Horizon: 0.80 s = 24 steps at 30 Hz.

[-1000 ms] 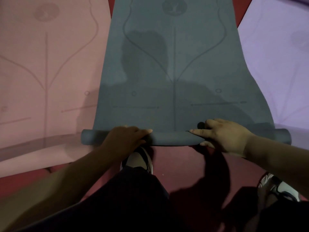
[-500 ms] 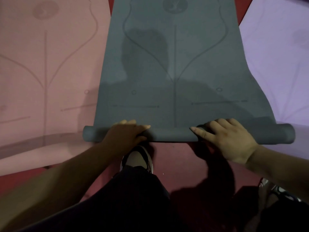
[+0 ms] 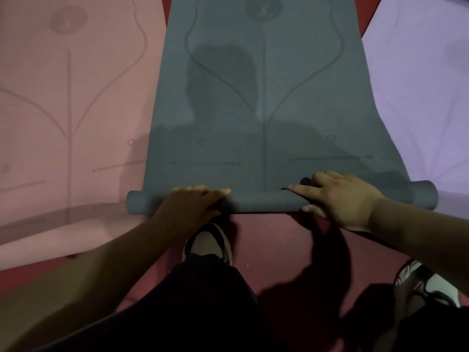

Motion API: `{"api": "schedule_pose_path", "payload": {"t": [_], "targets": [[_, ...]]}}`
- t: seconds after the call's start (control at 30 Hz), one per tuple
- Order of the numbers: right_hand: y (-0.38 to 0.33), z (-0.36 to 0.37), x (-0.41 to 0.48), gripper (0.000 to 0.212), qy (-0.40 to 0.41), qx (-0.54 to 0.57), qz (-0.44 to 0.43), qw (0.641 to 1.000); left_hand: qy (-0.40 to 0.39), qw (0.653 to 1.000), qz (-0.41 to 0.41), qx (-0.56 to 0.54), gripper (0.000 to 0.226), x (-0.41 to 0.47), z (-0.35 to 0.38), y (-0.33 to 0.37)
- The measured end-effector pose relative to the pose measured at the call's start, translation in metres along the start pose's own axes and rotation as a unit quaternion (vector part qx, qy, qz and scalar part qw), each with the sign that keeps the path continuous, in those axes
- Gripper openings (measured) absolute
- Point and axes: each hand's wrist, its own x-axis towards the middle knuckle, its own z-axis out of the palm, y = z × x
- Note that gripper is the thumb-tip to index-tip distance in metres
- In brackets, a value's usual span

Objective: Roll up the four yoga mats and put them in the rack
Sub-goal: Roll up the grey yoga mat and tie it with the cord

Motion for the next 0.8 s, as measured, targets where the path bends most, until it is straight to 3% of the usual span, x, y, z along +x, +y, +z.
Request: {"api": "schedule_pose_path", "payload": {"t": [0.2,0.37,0.53,0.63,0.8], "targets": [[-0.003,0.000,0.000,0.062,0.005,-0.006,0.010,1.000,0.052,0.997,-0.039,0.047,0.053,0.000,0.003,0.010],[0.001,-0.001,-0.002,0.061,0.011,-0.026,-0.015,0.999,0.027,0.997,-0.062,-0.035,0.053,0.007,-0.004,0.003],[0.008,-0.004,0.012,0.064,-0.043,0.025,-0.008,0.999,0.055,0.996,-0.030,-0.056,0.073,0.007,-0.001,-0.001],[0.012,-0.008,0.019,0.071,-0.072,0.044,-0.003,0.996,0.060,0.997,0.013,-0.039,0.061,0.007,0.005,-0.005],[0.002,-0.002,0.014,0.061,-0.019,-0.035,-0.004,0.999,0.046,0.997,0.004,-0.058,0.057,0.011,0.005,-0.009]]}}
